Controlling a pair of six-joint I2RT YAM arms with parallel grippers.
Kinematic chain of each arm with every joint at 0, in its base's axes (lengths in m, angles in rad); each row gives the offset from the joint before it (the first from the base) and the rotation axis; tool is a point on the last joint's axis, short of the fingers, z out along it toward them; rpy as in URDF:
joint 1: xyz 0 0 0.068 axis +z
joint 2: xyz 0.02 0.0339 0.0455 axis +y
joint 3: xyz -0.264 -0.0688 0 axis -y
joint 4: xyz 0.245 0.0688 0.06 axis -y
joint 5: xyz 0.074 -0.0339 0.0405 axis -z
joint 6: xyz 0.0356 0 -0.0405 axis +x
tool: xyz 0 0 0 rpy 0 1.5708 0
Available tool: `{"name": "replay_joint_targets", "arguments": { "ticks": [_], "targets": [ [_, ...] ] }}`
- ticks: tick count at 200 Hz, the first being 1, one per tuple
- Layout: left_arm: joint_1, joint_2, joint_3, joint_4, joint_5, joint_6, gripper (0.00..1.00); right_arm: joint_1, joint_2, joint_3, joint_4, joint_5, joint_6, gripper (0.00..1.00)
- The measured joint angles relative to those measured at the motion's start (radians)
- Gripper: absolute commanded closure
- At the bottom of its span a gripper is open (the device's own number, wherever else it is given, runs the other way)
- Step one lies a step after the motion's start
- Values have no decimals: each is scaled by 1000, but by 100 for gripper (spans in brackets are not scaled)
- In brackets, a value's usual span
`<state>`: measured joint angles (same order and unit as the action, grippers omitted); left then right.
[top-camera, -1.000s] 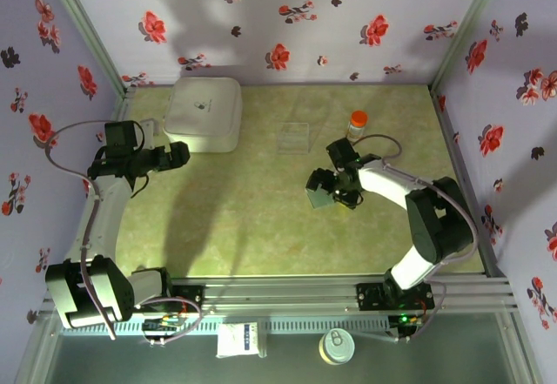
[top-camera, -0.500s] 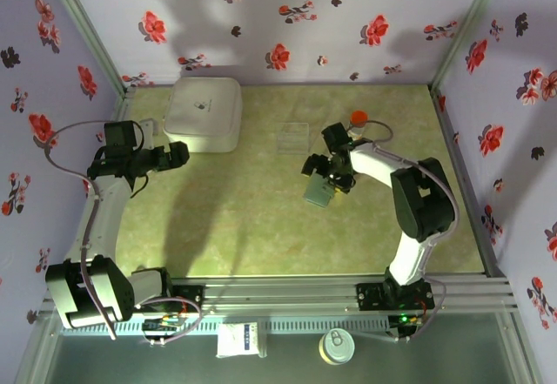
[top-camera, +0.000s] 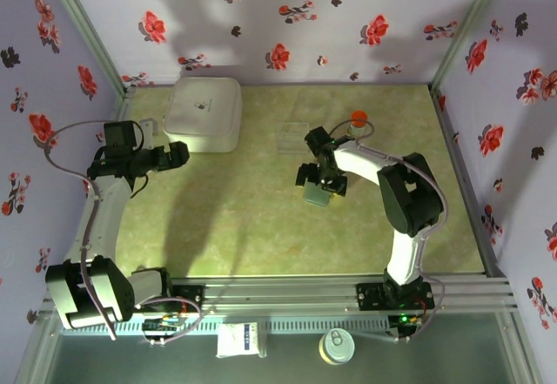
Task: Take the credit cards out of the card holder
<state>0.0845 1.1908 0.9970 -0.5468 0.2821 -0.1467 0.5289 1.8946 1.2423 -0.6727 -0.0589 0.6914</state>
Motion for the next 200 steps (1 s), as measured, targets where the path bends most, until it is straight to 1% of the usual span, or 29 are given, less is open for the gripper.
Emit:
{"name": "replay_joint_targets", "arguments": {
  "ticks": [18,42,72,105,125,151,171,200],
  "targets": [
    [0,0,0,0,0,0,0,14,8,14,-11,16,16,1],
    [0,0,0,0,2,0,0,28,16,21,-21,48,32,4],
    [0,0,0,0,8,0,0,39,26,32,-36,86,42,9],
    [0,0,0,0,12,0,0,41,30,40,-51,99,41,17],
    [0,0,0,0,18,-5,0,47,30,55,-60,108,41,19],
    [-4,-3,-3,5,28,-49,0,69,30,74,-63,108,36,21],
    [-33,-22,-29,33,39,-107,0,93,32,96,-63,105,33,23],
    [-132,-32,-81,87,53,-189,0,130,68,158,-65,87,21,25]
  ]
}}
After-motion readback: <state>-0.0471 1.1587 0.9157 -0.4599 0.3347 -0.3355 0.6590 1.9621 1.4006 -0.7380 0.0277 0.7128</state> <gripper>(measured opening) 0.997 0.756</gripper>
